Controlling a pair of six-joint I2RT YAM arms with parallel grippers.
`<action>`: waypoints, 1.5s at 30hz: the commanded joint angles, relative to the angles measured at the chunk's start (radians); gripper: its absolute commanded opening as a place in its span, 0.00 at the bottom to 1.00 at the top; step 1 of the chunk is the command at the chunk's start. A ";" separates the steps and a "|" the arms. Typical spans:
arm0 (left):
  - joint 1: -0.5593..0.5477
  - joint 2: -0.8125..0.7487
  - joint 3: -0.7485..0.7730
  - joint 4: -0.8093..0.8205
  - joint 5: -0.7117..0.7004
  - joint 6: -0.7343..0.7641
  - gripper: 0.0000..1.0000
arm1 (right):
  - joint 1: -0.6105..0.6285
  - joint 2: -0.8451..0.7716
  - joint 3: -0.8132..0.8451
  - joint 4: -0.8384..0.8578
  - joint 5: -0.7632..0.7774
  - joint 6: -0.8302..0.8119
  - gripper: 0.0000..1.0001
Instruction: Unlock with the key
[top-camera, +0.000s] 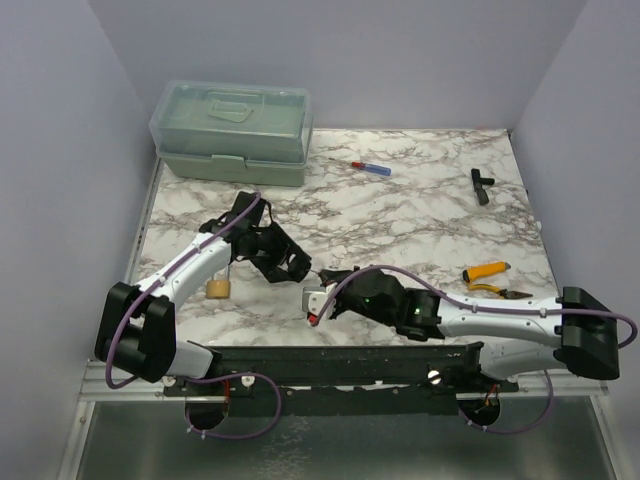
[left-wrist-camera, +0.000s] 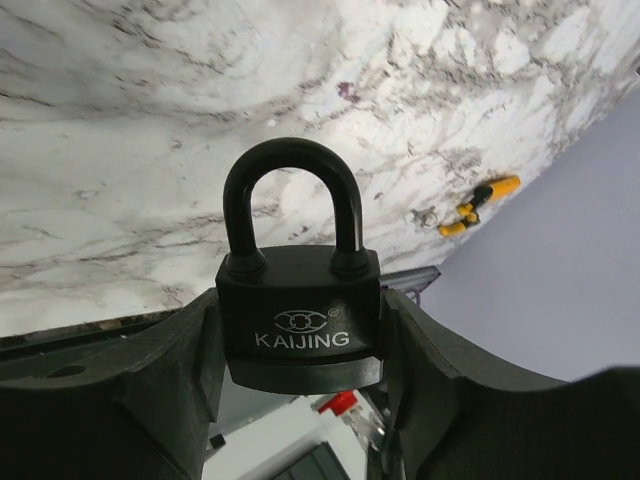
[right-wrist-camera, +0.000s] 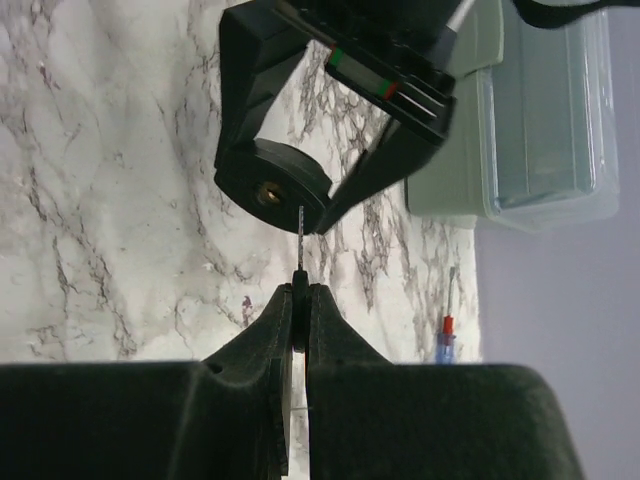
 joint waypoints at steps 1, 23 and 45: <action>0.004 -0.002 -0.025 -0.039 -0.120 0.000 0.00 | 0.010 -0.086 -0.047 0.078 -0.010 0.260 0.00; -0.034 0.306 0.048 -0.009 -0.369 0.094 0.03 | 0.009 -0.284 -0.316 0.277 0.037 0.746 0.00; -0.056 0.325 0.036 -0.018 -0.400 0.078 0.86 | 0.009 -0.342 -0.375 0.287 0.036 0.753 0.00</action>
